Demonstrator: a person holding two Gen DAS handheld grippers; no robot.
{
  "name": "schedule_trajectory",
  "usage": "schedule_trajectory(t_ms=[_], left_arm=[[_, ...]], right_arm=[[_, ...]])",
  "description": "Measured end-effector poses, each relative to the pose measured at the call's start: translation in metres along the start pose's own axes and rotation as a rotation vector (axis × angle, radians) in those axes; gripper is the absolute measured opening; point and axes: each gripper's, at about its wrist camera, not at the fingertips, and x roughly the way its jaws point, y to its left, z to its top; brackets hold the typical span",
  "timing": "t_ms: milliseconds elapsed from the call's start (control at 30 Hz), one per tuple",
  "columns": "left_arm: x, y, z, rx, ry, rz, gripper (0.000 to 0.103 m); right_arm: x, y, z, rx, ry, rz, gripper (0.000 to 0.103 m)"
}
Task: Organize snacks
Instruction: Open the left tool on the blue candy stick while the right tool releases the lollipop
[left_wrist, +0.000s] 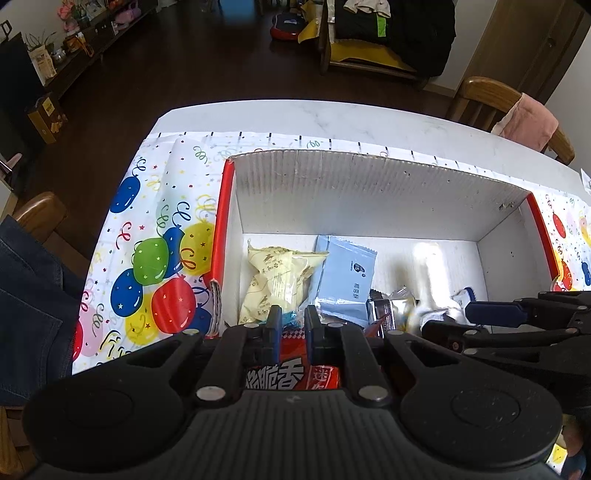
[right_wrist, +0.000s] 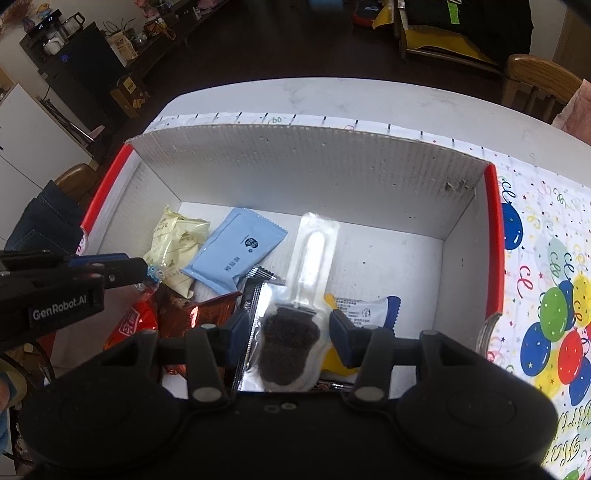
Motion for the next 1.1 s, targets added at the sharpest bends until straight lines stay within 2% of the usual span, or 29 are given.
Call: schedule_trajectory(t_ms=[233, 733, 867, 1000, 1100], left_arm=[[-0.011, -0.002, -0.007, 0.007, -0.023, 0.002, 0.012], [-0.06, -0.01, -0.039, 0.017, -0.11, -0.042, 0.013], [-0.074, -0.012, -0.049, 0.018, -0.14, -0.048, 0.017], [-0.088, -0.017, -0.061, 0.033, -0.169, -0.065, 0.027], [-0.097, -0.019, -0.072, 0.043, -0.184, -0.068, 0.028]], right_arm=[[-0.02, -0.003, -0.006, 0.007, -0.035, 0.017, 0.052], [-0.077, 0.0, -0.039, -0.026, -0.127, 0.071, 0.057], [-0.091, 0.001, -0.049, -0.032, -0.144, 0.089, 0.061], [-0.105, 0.005, -0.06, -0.049, -0.173, 0.106, 0.063], [-0.112, 0.007, -0.068, -0.061, -0.185, 0.121, 0.063]])
